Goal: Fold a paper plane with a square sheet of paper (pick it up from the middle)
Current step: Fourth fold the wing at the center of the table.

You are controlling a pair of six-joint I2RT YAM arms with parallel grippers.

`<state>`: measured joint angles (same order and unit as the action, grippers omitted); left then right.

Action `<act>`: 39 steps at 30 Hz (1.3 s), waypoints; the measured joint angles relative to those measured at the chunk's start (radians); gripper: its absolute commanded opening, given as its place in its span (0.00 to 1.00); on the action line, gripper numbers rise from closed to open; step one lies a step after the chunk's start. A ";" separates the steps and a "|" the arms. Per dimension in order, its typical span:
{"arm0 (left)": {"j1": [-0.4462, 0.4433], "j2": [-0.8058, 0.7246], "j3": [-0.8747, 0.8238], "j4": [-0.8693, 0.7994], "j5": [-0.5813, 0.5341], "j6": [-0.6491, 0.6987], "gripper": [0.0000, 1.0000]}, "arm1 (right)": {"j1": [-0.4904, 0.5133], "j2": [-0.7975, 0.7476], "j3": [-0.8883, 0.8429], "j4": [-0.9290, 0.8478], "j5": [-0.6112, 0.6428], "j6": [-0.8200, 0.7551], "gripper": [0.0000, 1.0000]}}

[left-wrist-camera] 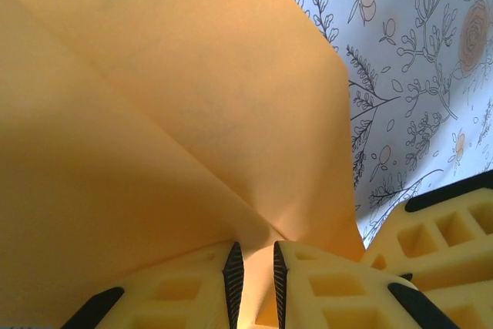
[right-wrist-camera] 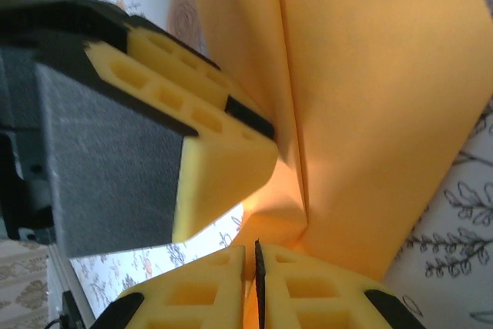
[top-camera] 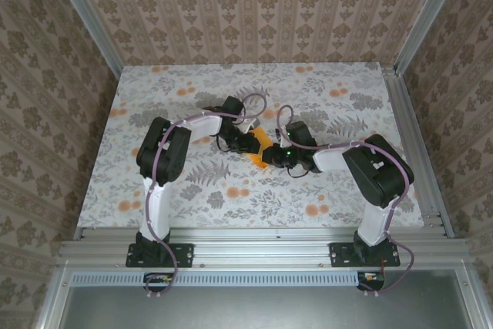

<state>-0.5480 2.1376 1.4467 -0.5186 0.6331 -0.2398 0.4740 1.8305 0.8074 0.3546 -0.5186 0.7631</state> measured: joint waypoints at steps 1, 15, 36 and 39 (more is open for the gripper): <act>0.000 0.000 0.000 0.000 0.000 0.001 0.23 | -0.004 0.000 0.000 0.008 -0.003 0.004 0.16; 0.000 -0.001 0.000 0.000 0.000 0.002 0.23 | -0.020 0.056 -0.001 0.059 -0.037 0.049 0.15; 0.001 -0.001 0.000 -0.001 0.000 0.002 0.23 | 0.002 0.091 -0.013 0.159 -0.080 0.105 0.15; 0.002 -0.001 0.000 -0.001 0.000 0.002 0.23 | 0.005 0.097 -0.015 0.166 -0.080 0.105 0.15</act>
<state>-0.5461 2.1368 1.4467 -0.5198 0.6334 -0.2382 0.4789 1.9274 0.7925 0.5209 -0.5991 0.8677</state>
